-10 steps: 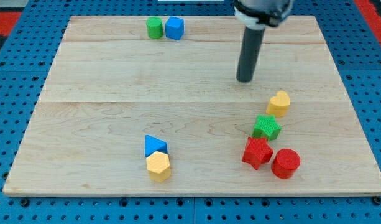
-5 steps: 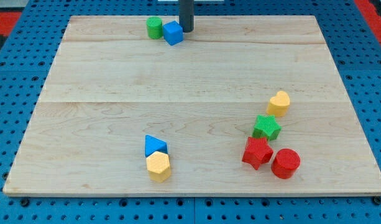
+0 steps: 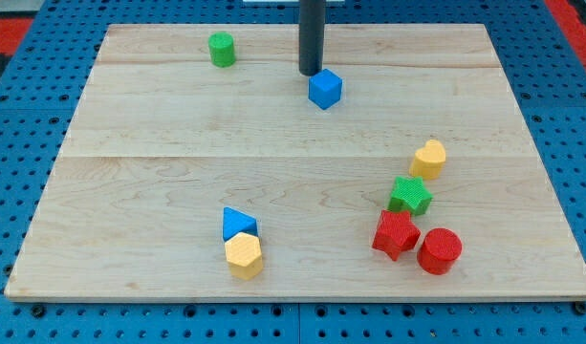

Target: Push the blue cube to the top close of the blue triangle

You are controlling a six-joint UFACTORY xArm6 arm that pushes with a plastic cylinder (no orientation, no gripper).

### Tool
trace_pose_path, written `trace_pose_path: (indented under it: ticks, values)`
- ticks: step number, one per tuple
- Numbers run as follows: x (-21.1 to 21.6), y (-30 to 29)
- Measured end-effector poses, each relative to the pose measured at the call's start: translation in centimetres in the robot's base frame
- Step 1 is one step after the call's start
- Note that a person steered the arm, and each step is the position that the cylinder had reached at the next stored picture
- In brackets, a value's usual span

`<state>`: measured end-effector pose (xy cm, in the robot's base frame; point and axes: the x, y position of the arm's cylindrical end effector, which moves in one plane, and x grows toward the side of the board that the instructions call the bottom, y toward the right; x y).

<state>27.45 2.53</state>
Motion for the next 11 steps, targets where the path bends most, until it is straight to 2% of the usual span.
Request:
trace_pose_path:
  ticks: [1, 2, 4, 5, 6, 7, 8, 9, 10, 11]
  values:
    - [2.3, 3.8]
    - [7.6, 0.8]
    - [7.9, -10.7]
    - [11.2, -9.4]
    - [8.3, -8.7]
    - [9.1, -5.0]
    - [14.5, -5.0]
    - [17.3, -6.7]
    - [16.2, -8.9]
    - [18.9, -10.2]
